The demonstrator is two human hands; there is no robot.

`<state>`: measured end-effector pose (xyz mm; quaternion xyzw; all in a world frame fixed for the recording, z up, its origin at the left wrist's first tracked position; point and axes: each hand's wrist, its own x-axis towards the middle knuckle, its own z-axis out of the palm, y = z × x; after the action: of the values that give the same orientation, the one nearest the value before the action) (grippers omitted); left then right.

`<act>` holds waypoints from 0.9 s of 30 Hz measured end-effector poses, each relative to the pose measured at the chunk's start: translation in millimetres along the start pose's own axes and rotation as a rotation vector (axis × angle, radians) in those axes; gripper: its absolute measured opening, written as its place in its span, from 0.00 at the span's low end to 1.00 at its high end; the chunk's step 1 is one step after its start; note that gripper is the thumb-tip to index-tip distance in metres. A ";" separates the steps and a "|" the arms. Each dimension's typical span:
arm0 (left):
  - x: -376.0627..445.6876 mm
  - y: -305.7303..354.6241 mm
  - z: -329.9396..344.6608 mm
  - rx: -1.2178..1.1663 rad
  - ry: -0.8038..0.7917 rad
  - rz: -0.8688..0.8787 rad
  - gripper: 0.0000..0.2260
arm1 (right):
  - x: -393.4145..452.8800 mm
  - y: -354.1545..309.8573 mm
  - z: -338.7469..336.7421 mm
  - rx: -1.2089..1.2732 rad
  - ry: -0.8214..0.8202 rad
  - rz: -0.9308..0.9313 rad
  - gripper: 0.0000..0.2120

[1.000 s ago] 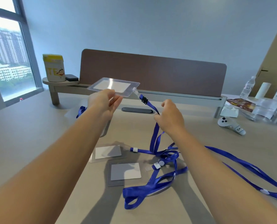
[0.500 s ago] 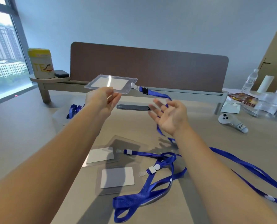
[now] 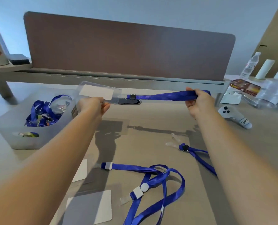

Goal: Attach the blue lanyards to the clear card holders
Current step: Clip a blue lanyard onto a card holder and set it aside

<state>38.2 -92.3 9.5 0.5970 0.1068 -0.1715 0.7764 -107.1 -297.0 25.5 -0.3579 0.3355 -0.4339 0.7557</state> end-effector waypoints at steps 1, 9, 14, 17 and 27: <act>5.4 -1.0 7.4 -0.017 0.012 -0.002 0.02 | 10.2 -0.8 -0.4 -0.145 0.032 -0.055 0.07; 83.3 -42.9 29.3 -0.067 0.031 -0.048 0.03 | 77.8 17.8 -10.2 -0.124 0.078 -0.036 0.12; 122.1 -70.4 19.9 0.036 0.022 -0.082 0.04 | 98.9 51.9 -34.6 -0.572 0.064 0.034 0.13; 126.1 -72.4 19.5 0.036 0.036 -0.105 0.05 | 100.5 65.1 -45.5 -1.276 0.071 -0.139 0.18; 111.9 -74.5 18.4 0.019 0.049 -0.097 0.16 | 110.6 75.4 -47.7 -0.988 0.044 -0.049 0.18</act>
<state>110.9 -142.5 -93.4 0.6023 0.1529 -0.1955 0.7587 -70.7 -380.3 -83.7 -0.6719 0.5086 -0.2483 0.4778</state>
